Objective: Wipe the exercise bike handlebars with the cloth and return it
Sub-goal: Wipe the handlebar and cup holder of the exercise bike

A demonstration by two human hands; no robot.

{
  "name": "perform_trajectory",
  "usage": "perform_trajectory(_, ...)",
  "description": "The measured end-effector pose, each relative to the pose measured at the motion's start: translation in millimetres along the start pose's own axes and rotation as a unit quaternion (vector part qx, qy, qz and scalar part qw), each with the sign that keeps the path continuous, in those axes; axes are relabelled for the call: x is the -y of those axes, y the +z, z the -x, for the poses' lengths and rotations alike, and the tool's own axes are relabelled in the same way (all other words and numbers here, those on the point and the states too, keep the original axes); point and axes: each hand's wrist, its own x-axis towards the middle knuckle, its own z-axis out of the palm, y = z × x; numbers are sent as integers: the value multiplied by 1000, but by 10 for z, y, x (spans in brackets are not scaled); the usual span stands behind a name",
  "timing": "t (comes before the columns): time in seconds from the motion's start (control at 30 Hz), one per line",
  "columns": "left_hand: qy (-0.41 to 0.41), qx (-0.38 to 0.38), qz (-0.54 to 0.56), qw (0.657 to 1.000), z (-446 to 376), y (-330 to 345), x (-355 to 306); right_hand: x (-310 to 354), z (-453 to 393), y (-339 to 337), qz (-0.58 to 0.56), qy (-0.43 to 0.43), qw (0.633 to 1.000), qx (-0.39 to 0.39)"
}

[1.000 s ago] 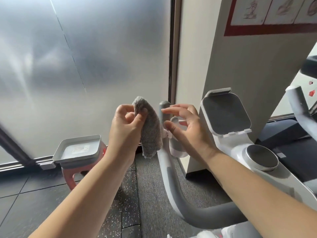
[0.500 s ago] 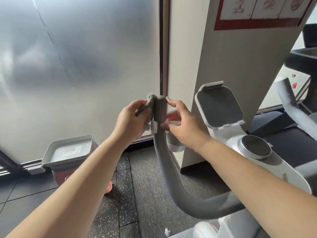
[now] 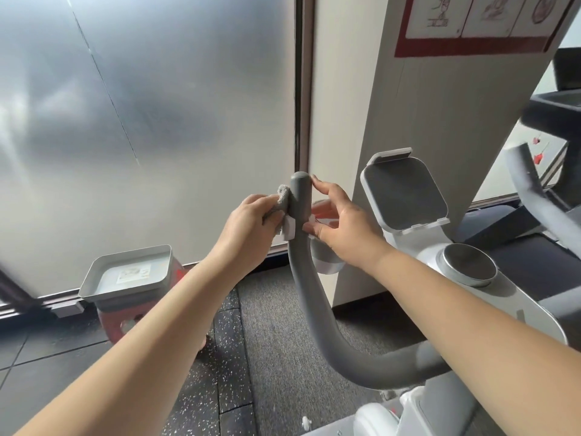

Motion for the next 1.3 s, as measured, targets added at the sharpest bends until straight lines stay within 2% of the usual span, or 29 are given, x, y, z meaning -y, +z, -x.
perform_trajectory(0.13, 29, -68, 77, 994, 475, -57, 72, -44, 19, 35, -22, 5, 1000, 2)
perform_trajectory(0.23, -75, -125, 135, 980, 814, 47, 56, 5, 119, -2, -15, 10, 1000, 23)
perform_trajectory(0.3, -147, -130, 177, 964, 909, 153, 47, 31, 200, -35, -9, 12, 999, 50)
perform_trajectory(0.47, -174, -134, 266, 939, 877, 337, -46, 57, 350, -59, 56, 24, 994, 94)
perform_trajectory(0.67, -155, -86, 267, 947, 1246, 362, -113, 3, 398, -5, 103, 26, 991, 83)
perform_trajectory(0.73, -153, -93, 271, 946, 1194, 316, -102, 16, 403, -7, 112, 25, 990, 85)
perform_trajectory(0.8, -180, -91, 287, 937, 998, 280, -25, 49, 413, -16, 127, 24, 988, 89)
perform_trajectory(0.87, -224, -58, 324, 917, 767, 269, 46, 70, 429, -29, 144, 23, 985, 96)
perform_trajectory(0.93, -232, -37, 345, 909, 701, 326, 60, 77, 451, -26, 154, 25, 983, 97)
perform_trajectory(1.03, -243, -43, 346, 905, 1006, 424, -43, 94, 478, -10, 157, 25, 984, 86)
perform_trajectory(1.17, -245, 4, 357, 901, 1551, 491, -105, 101, 484, -4, 160, 20, 983, 85)
perform_trajectory(1.23, -239, -5, 363, 900, 1448, 489, -43, 76, 472, -5, 162, 23, 983, 88)
perform_trajectory(1.3, -260, -13, 413, 873, 1200, 483, 11, 40, 456, -1, 161, 26, 983, 88)
